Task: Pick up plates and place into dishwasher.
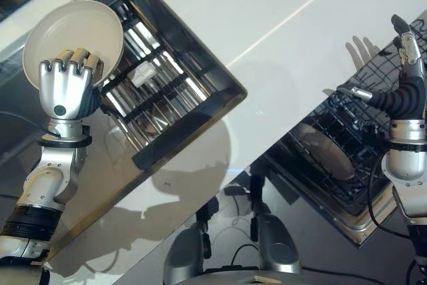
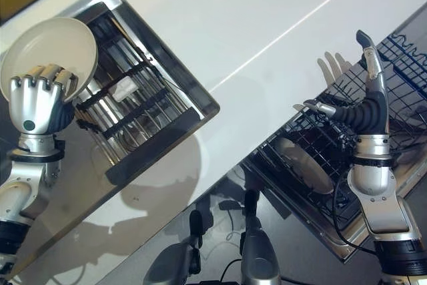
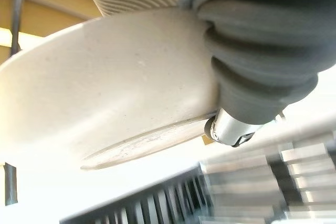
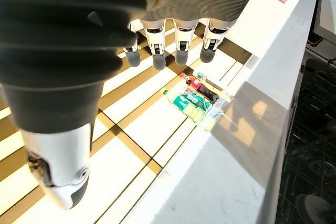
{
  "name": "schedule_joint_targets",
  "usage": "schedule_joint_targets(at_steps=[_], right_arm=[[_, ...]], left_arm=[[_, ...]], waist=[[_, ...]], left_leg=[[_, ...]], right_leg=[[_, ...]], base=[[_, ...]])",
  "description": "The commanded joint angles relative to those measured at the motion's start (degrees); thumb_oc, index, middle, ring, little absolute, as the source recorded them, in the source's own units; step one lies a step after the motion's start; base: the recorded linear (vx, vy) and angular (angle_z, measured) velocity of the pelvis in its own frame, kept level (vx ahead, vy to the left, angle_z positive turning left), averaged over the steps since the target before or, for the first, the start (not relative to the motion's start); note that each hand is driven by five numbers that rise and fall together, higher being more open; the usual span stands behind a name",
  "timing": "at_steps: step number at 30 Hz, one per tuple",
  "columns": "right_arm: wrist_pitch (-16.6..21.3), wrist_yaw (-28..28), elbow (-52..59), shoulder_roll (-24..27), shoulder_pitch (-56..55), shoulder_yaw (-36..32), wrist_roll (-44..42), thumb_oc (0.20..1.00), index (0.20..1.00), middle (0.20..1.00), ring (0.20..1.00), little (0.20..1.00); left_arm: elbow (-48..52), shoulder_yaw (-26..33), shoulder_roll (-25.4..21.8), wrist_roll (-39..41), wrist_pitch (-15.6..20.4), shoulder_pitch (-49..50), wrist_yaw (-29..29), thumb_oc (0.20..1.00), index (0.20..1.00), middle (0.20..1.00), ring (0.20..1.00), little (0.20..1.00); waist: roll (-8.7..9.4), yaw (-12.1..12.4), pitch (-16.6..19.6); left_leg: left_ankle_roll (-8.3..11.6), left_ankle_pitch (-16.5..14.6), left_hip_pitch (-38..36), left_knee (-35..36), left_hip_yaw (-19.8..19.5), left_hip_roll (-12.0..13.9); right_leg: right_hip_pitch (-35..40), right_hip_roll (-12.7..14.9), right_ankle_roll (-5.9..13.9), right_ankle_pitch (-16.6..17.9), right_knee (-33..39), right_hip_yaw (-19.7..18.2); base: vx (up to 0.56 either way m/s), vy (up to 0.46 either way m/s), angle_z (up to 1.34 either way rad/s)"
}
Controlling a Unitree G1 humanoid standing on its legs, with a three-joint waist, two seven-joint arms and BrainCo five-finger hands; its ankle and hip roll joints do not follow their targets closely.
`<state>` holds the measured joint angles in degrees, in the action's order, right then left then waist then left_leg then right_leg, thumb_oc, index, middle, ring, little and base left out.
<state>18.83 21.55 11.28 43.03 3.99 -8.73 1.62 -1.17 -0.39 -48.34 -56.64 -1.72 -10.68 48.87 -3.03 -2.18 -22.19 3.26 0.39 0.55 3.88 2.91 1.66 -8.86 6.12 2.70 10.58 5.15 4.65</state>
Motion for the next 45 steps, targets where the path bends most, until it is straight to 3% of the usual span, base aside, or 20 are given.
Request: schedule_joint_targets(at_steps=[1,9,14,17,18,23,25,30,33,37,40,45], right_arm=[[2.81,-0.28,3.91,-0.37,-3.35,-2.00,-0.52,1.000,1.000,1.000,1.000,1.000],[2.78,0.09,5.05,-1.43,-5.94,-2.87,-0.51,1.000,1.000,1.000,1.000,1.000],[4.30,-0.20,6.69,-0.54,-5.02,-3.02,-1.02,1.000,1.000,1.000,1.000,1.000],[4.56,-0.93,8.13,-0.13,-3.63,-1.81,-0.38,1.000,1.000,1.000,1.000,1.000],[4.80,-1.55,8.99,0.22,-3.00,-1.24,-0.23,1.000,1.000,1.000,1.000,1.000],[5.53,-3.18,10.33,2.01,1.11,1.52,-0.89,1.000,1.000,1.000,1.000,1.000],[5.51,-4.39,10.75,3.08,3.81,3.77,-1.61,1.000,1.000,1.000,1.000,1.000],[4.84,-9.71,11.29,3.72,9.47,9.45,-4.66,1.000,1.000,1.000,1.000,1.000],[4.43,-13.71,11.90,4.20,11.37,11.75,-6.22,1.000,1.000,1.000,1.000,1.000],[2.62,-16.40,10.87,5.52,16.49,15.79,-8.70,1.000,1.000,1.000,1.000,1.000],[1.77,-19.81,10.25,5.69,19.44,18.29,-10.40,1.000,1.000,1.000,1.000,1.000],[1.61,-30.33,13.18,8.42,20.16,21.20,-9.10,1.000,1.000,1.000,1.000,1.000]], left_arm=[[1.83,2.58,-2.12,-0.33,2.82,0.93,3.73,0.200,0.200,0.200,0.200,0.200],[7.46,4.28,-1.83,3.28,8.54,2.96,0.11,0.200,0.200,0.200,0.200,0.200],[11.09,2.77,0.11,19.27,19.58,3.16,-8.62,0.200,0.200,0.200,0.200,0.200],[14.30,1.30,2.30,24.29,25.19,2.99,-13.08,0.200,0.200,0.200,0.200,0.200],[15.84,0.52,3.22,28.05,28.28,2.67,-16.62,0.200,0.200,0.200,0.200,0.200],[20.27,-4.88,4.06,45.91,35.70,-0.79,-36.69,0.200,0.200,0.200,0.200,0.200],[22.17,-7.85,3.48,55.71,35.30,-2.71,-44.68,0.200,0.200,0.200,0.200,0.200],[23.56,-12.04,4.11,75.20,31.92,-7.11,-58.39,0.200,0.200,0.200,0.200,0.200],[24.69,-13.74,4.24,80.27,30.74,-8.77,-62.91,0.200,0.200,0.200,0.200,0.200],[25.12,-16.59,2.90,87.23,29.30,-12.30,-67.90,0.200,0.200,0.200,0.200,0.200],[25.29,-17.49,2.68,87.61,28.76,-14.03,-68.25,0.200,0.200,0.200,0.200,0.200],[25.29,-16.56,1.52,89.94,27.47,-14.35,-69.54,0.200,0.200,0.200,0.200,0.200]], waist=[[1.46,0.45,9.42],[1.63,0.54,13.27],[1.91,0.87,14.99],[2.12,1.29,15.82],[2.23,1.53,16.32],[2.35,2.12,17.71],[2.28,2.18,18.16],[2.36,2.49,19.53],[2.54,2.61,20.23],[2.75,2.81,20.81],[2.86,2.86,21.24],[3.22,2.98,22.27]], left_leg=[[-0.12,-0.10,2.66,0.94,-1.99,-0.87],[0.11,-1.33,-0.64,1.07,-1.82,-0.45],[0.05,-1.49,-2.19,1.12,-1.98,-0.33],[-0.09,-1.89,-3.07,1.12,-2.11,-0.27],[-0.14,-1.97,-3.37,1.12,-2.23,-0.28],[-0.32,-2.43,-4.63,1.12,-2.39,-0.24],[-0.40,-2.42,-5.17,1.12,-2.47,-0.32],[-0.75,-2.51,-6.16,1.12,-2.51,-0.51],[-0.87,-2.49,-6.35,1.12,-2.62,-0.62],[-0.93,-2.96,-7.04,1.12,-2.67,-0.71],[-1.07,-3.00,-7.19,1.12,-2.44,-0.81],[-1.28,-2.89,-7.31,1.12,-2.25,-0.87]], right_leg=[[3.92,3.93,7.13,-10.69,-6.89,0.95],[7.24,3.59,7.45,-11.85,-6.92,1.89],[8.79,3.07,7.47,-11.76,-6.75,1.86],[9.92,2.84,7.51,-11.83,-6.23,1.80],[10.36,2.74,7.51,-11.85,-6.03,1.81],[11.80,2.26,7.39,-12.05,-5.61,1.95],[12.29,2.04,7.29,-12.04,-5.60,1.86],[13.44,1.81,7.00,-12.18,-5.35,1.69],[13.80,1.73,6.87,-12.14,-5.09,1.79],[14.56,1.55,6.59,-12.79,-5.20,2.01],[14.79,1.57,6.47,-12.80,-5.12,1.94],[15.05,1.63,6.30,-12.97,-5.15,1.61]], base=[[0.00,-0.024,0.06],[0.01,-0.034,0.03],[-0.03,-0.027,0.01],[-0.01,-0.041,0.01],[-0.01,-0.047,0.03],[-0.01,-0.026,0.00],[0.00,0.000,0.00],[0.00,-0.014,-0.03],[0.00,0.000,0.00],[0.01,-0.008,-0.03],[0.00,-0.005,-0.02],[0.01,-0.003,0.00]])
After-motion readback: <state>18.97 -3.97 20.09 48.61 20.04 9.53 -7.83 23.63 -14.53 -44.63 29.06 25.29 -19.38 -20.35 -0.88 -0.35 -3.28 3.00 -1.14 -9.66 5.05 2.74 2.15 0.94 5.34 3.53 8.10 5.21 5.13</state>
